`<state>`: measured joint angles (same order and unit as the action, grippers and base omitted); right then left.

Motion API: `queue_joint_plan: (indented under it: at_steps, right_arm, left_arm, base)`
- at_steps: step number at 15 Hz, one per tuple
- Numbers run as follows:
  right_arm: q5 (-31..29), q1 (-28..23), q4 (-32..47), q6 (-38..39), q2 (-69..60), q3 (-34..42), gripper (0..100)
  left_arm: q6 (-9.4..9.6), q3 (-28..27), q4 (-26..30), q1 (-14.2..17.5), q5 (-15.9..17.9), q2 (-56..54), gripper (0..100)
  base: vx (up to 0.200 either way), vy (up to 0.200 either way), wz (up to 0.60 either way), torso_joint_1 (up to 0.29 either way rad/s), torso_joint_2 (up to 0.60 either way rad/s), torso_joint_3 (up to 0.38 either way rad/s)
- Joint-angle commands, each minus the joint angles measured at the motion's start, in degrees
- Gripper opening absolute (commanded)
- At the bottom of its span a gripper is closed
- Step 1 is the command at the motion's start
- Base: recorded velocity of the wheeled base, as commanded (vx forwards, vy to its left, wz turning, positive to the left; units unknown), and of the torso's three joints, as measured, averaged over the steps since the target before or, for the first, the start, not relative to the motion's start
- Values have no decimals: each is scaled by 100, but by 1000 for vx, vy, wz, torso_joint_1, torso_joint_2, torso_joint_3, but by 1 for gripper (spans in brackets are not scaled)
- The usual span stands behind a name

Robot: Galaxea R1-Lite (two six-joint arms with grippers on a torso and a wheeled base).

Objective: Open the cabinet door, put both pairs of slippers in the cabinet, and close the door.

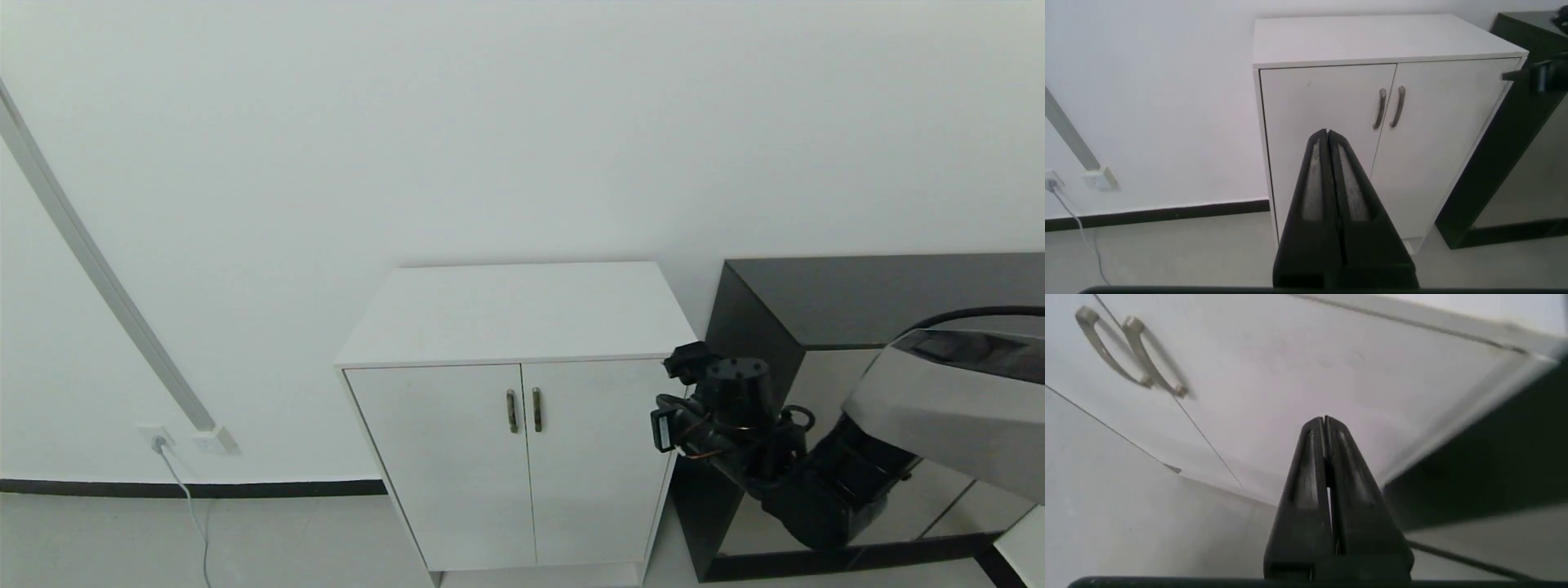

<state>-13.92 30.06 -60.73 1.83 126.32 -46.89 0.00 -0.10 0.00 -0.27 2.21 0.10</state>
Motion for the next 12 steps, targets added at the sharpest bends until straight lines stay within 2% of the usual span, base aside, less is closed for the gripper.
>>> queue_joint_plan:
  at_steps: [1,3,6,9,12]
  right_arm:
    - [-366,-326,-387,-7,-890,1085,0]
    - [-700,-536,-712,-33,-1320,1850,0]
    - [-744,-914,-782,-69,-2103,2685,0]
    - [-744,-1301,-782,-244,-2867,3335,0]
    - [-735,-1380,-765,-315,-3421,3827,0]
  left_arm:
    - [0,1,0,0,-1,-1,0]
    - [0,1,9,0,-1,-1,0]
    - [0,1,0,0,-1,-1,0]
    - [9,1,0,0,-1,-1,0]
    - [0,1,9,0,-1,-1,0]
  base:
    - [0,0,0,0,0,0]
    - [0,0,0,0,0,0]
    - [0,0,0,0,0,0]
    - [0,0,0,0,0,0]
    - [0,0,0,0,0,0]
